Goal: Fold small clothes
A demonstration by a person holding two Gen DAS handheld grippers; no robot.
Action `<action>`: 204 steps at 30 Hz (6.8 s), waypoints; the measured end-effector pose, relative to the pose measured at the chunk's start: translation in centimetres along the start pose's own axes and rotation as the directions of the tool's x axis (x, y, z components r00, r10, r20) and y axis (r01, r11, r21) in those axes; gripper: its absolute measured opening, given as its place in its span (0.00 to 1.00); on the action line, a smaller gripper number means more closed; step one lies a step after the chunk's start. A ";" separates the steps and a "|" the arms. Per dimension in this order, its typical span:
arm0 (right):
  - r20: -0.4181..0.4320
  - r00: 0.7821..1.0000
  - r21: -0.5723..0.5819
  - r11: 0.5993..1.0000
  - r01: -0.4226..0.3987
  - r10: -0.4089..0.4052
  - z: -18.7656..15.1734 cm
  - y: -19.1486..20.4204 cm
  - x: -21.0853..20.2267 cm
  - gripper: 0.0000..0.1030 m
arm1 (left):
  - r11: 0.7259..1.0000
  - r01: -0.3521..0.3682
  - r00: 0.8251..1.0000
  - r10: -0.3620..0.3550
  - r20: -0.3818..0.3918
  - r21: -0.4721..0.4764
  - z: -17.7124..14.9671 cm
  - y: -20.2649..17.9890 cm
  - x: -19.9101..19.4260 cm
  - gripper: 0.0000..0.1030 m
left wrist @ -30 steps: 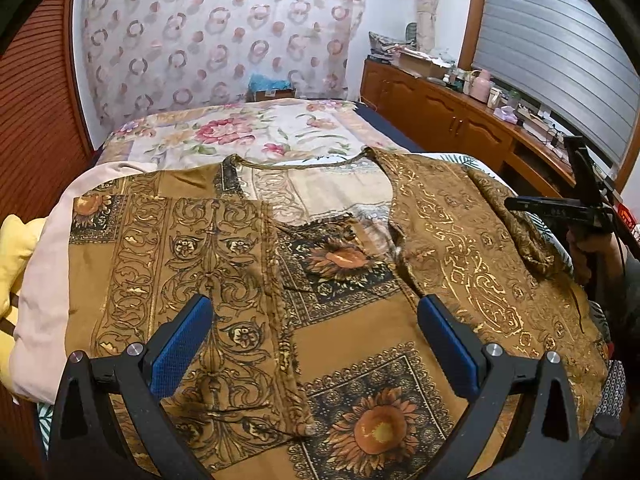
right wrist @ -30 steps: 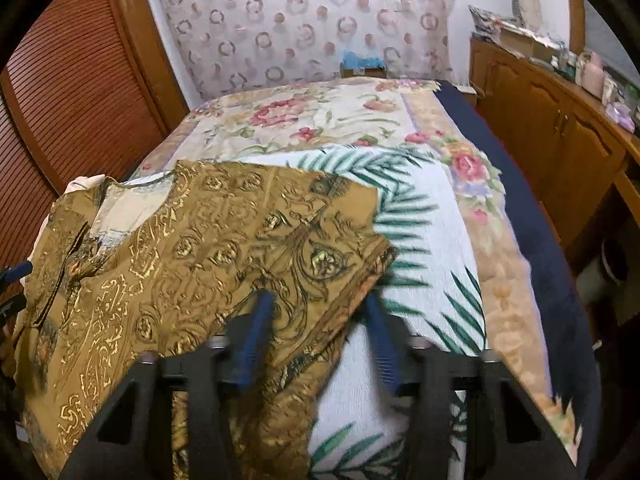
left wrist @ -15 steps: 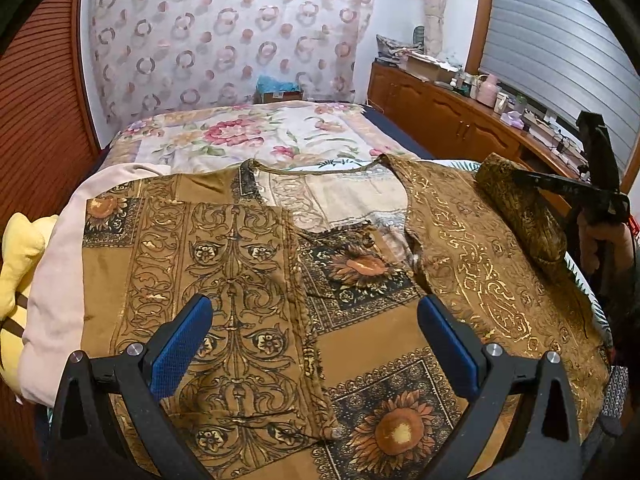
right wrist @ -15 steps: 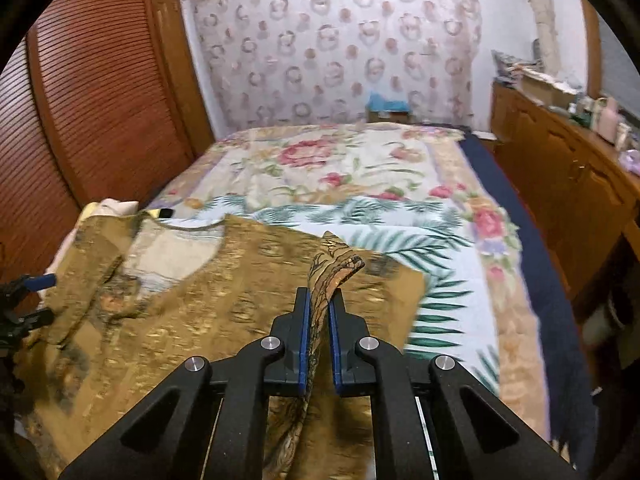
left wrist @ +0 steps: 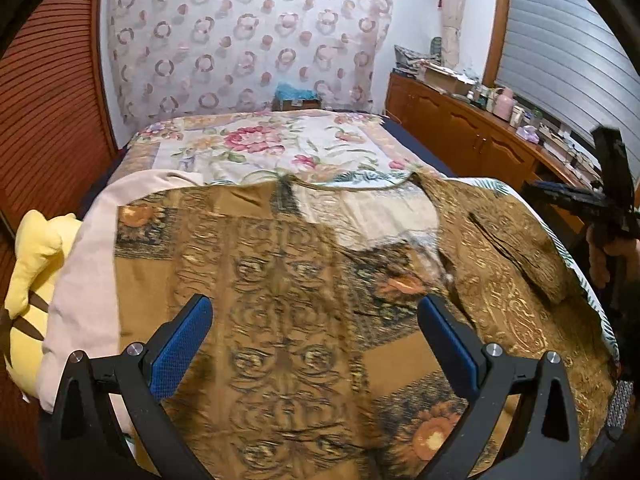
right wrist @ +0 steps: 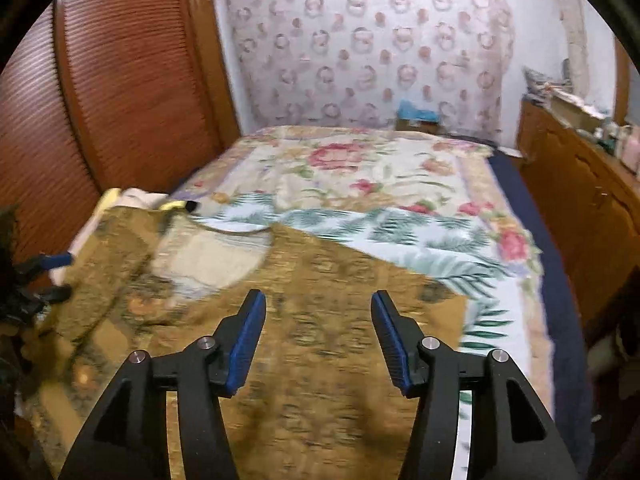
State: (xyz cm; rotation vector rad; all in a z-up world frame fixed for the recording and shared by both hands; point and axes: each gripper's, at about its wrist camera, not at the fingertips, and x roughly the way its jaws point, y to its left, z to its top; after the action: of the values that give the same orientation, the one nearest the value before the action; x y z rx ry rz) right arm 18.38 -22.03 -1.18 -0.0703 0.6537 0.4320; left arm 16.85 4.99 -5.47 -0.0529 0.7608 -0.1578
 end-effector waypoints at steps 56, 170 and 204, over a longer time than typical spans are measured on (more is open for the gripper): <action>-0.195 0.978 0.069 0.994 0.085 -0.070 -0.5 -7.4 7.1 0.68 | 0.989 -0.074 0.990 0.057 -0.130 -0.131 3.3 13.1 5.3 0.38; -0.165 0.986 -0.048 0.998 -0.035 0.027 -16.0 -1.5 -8.6 0.27 | 0.997 0.037 0.992 -0.044 -0.119 -0.063 -11.3 9.9 -5.7 0.19; 0.386 0.922 -0.152 0.988 0.037 0.025 -5.9 3.4 -36.7 0.10 | 1.000 -0.020 0.833 0.003 0.553 0.024 0.5 3.9 -31.1 0.05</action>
State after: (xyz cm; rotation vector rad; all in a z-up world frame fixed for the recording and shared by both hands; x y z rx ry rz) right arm -12.40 -33.57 16.51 -0.1322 0.2276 0.4753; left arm -4.49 13.80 15.69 -0.0626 0.1746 -0.1321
